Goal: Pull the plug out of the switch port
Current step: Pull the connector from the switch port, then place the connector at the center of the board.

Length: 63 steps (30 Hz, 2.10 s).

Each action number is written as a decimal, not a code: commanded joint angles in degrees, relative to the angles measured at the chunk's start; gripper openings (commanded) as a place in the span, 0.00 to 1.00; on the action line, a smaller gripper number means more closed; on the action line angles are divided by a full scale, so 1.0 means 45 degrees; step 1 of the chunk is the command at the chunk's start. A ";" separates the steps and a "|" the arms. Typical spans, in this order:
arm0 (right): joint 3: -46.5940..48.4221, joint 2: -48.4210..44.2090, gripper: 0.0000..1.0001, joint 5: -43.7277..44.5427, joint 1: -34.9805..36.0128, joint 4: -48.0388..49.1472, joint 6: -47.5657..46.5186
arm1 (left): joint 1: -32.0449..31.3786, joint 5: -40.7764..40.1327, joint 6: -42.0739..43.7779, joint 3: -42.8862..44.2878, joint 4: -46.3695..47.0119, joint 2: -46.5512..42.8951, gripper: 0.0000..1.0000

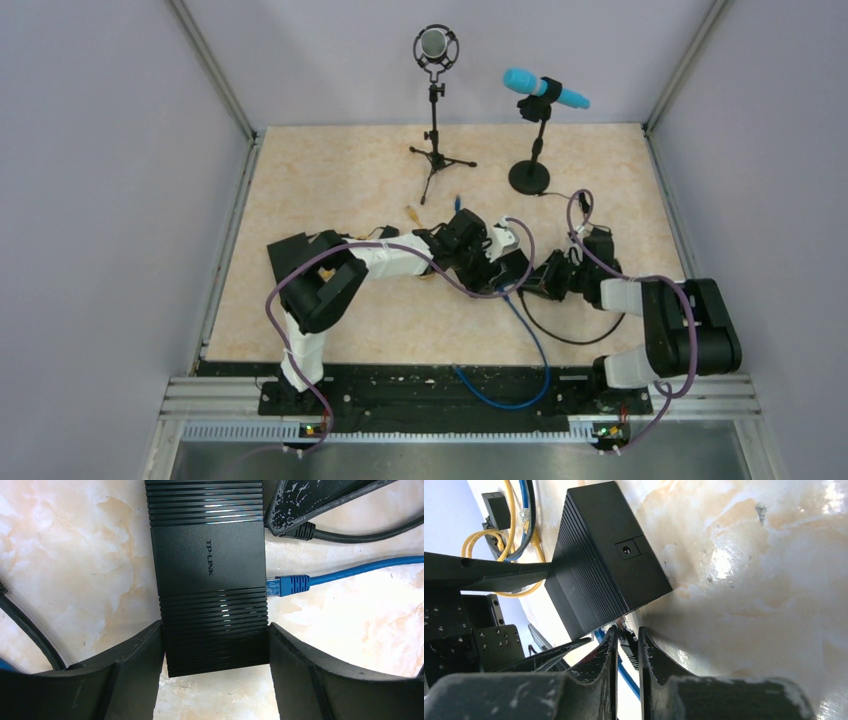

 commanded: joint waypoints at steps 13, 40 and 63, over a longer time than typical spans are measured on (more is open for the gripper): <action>0.0640 -0.0508 0.00 0.2140 0.0041 -0.3546 -0.2032 | 0.0334 0.0280 -0.0073 -0.0608 -0.0957 0.0151 0.58; 0.6879 -0.0184 0.00 0.5784 -0.2531 -0.5629 -0.1395 | 0.0598 0.0175 -0.0016 -0.0364 -0.0864 -0.0705 0.98; 0.6602 -0.0610 0.43 0.4705 -0.2687 -0.3593 -0.0922 | 0.0588 -0.1553 -0.0946 -0.2113 0.0471 -0.3184 0.99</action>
